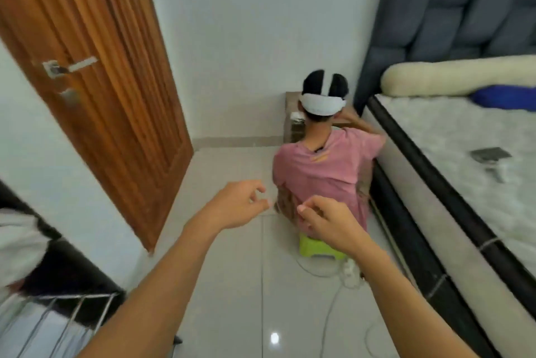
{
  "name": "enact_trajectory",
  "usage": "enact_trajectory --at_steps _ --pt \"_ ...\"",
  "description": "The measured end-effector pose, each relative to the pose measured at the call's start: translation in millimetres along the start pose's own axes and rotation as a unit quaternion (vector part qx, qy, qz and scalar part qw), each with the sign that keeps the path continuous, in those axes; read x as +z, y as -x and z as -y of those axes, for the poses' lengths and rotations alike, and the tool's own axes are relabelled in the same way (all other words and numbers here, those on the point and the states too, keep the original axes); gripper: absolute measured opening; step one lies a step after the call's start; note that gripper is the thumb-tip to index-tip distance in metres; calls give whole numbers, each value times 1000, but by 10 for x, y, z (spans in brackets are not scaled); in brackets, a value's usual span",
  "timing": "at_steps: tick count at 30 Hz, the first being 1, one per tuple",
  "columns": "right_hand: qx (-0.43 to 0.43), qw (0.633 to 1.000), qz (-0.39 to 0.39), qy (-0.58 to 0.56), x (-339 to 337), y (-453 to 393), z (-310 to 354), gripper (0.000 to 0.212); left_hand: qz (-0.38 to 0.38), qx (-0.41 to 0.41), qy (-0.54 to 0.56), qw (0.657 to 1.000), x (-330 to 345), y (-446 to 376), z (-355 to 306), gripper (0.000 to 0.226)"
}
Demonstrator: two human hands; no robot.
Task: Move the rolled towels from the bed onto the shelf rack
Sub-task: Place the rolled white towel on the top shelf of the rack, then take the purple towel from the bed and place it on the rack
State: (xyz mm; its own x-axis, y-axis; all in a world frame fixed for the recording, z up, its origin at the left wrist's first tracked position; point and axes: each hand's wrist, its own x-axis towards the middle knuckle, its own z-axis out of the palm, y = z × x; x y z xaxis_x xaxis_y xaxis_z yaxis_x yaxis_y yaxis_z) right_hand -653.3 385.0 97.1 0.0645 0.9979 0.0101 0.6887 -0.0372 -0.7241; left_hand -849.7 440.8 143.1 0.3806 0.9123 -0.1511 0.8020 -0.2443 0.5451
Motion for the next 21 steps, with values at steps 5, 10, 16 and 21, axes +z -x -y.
enact_trajectory --at_steps 5,10,16,21 --pt "222 966 -126 -43 -891 1300 -1500 21 116 158 -26 980 1241 -377 -1450 31" --pt "379 891 -227 -106 -1566 2749 -2448 17 240 245 10 939 2613 -312 -2823 24" --pt "467 754 -425 -178 -2099 3948 -3087 16 440 167 155 868 3995 126 -4137 13" --pt "507 683 -473 -229 -2271 4278 -3652 14 532 15 229 815 4851 242 -4819 15"
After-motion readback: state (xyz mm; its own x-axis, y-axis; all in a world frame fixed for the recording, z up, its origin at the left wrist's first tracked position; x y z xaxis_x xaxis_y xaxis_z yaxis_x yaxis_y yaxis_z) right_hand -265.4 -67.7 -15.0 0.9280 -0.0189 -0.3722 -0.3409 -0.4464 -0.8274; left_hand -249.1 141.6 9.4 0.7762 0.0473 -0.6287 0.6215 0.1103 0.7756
